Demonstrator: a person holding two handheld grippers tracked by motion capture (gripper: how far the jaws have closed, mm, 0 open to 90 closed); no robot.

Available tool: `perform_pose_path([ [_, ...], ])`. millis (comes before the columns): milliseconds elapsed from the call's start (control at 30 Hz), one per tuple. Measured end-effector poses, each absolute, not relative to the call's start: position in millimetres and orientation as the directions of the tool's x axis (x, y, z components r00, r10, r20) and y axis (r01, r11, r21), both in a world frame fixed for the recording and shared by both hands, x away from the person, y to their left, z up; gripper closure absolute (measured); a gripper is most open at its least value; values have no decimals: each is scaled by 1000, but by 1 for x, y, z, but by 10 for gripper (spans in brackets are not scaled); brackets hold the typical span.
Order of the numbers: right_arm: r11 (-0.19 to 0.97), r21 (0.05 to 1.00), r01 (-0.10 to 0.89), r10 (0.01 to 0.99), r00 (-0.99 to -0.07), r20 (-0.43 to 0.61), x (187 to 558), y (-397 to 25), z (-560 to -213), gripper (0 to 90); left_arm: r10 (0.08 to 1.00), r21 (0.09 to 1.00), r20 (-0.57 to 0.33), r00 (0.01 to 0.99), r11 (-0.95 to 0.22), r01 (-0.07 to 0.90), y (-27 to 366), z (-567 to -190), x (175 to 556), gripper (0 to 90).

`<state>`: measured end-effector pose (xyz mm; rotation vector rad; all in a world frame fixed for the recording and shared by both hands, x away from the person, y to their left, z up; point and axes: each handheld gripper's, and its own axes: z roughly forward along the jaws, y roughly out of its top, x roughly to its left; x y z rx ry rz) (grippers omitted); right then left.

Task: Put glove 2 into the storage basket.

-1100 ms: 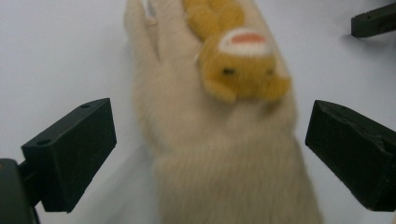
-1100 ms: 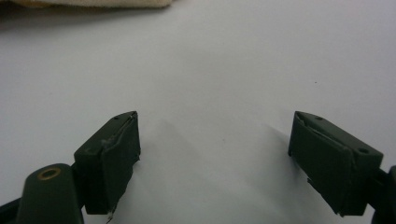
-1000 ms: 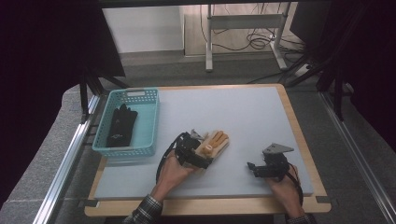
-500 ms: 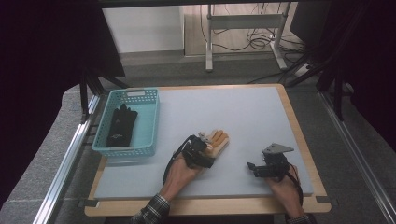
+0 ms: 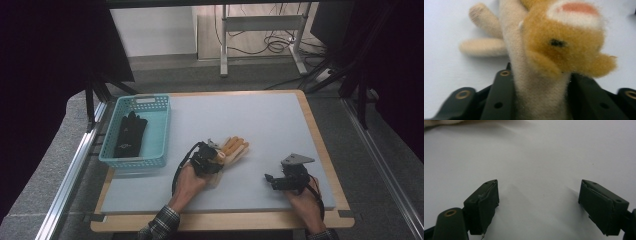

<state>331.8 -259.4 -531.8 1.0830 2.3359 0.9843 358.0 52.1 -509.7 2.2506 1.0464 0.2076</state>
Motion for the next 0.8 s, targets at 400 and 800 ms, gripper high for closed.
perform_pose_path([
  [400,457,731,507,776,-629,-49,332,-260,-532,162,753,631,-75,654,-472,616,63,-484,366,738],
  [800,457,731,506,775,-630,-48,332,-260,-532,162,806,650,-56,589,-419,635,95,-449,380,735],
])
